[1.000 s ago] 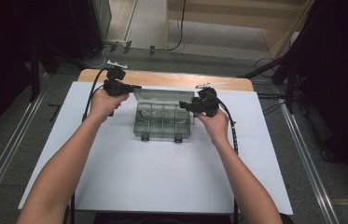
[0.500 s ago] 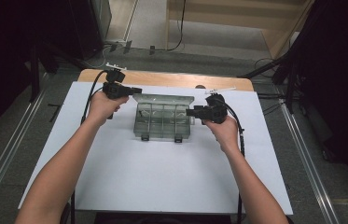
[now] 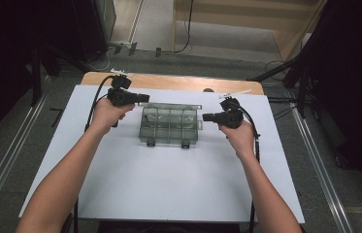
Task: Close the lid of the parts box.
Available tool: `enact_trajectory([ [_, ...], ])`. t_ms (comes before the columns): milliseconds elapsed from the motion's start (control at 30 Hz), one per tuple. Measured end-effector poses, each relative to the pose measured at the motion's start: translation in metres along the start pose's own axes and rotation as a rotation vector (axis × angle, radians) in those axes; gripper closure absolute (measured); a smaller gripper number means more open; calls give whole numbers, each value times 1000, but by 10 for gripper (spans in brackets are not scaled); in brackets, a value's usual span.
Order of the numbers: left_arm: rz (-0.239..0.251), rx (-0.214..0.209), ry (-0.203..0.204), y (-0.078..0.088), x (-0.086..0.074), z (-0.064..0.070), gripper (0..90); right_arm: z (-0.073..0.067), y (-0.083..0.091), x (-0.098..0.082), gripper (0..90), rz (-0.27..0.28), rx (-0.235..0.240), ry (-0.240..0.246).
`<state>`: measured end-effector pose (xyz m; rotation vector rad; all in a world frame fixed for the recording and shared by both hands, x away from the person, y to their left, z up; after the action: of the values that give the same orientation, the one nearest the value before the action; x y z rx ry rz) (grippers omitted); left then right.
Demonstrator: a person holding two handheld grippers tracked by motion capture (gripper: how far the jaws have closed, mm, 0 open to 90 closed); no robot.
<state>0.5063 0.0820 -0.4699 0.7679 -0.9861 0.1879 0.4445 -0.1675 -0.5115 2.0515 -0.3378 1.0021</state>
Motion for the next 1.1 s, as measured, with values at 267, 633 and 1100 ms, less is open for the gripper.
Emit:
enact_trajectory([
  [267,4,-10,-4,4,-5,7,880,1,-7,6,900,-6,-33,8],
  [633,-2,-16,-21,13,-15,13,880,-3,-6,20,900,17,-29,5],
  [1100,-1,-27,-38,20,-25,20,880,-16,4,22,900,19,-7,8],
])
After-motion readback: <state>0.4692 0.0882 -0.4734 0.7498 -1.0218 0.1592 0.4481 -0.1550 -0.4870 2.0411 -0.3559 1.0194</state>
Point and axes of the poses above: each handheld gripper's, and its own axes: y roughly backward along the jaws, x roughly out of its top, z roughly to its right, the point moved 9 cm from there along -y, roughly forward along the jaws, and after that the axes turned 10 degrees about z, right-handed, at the moved point
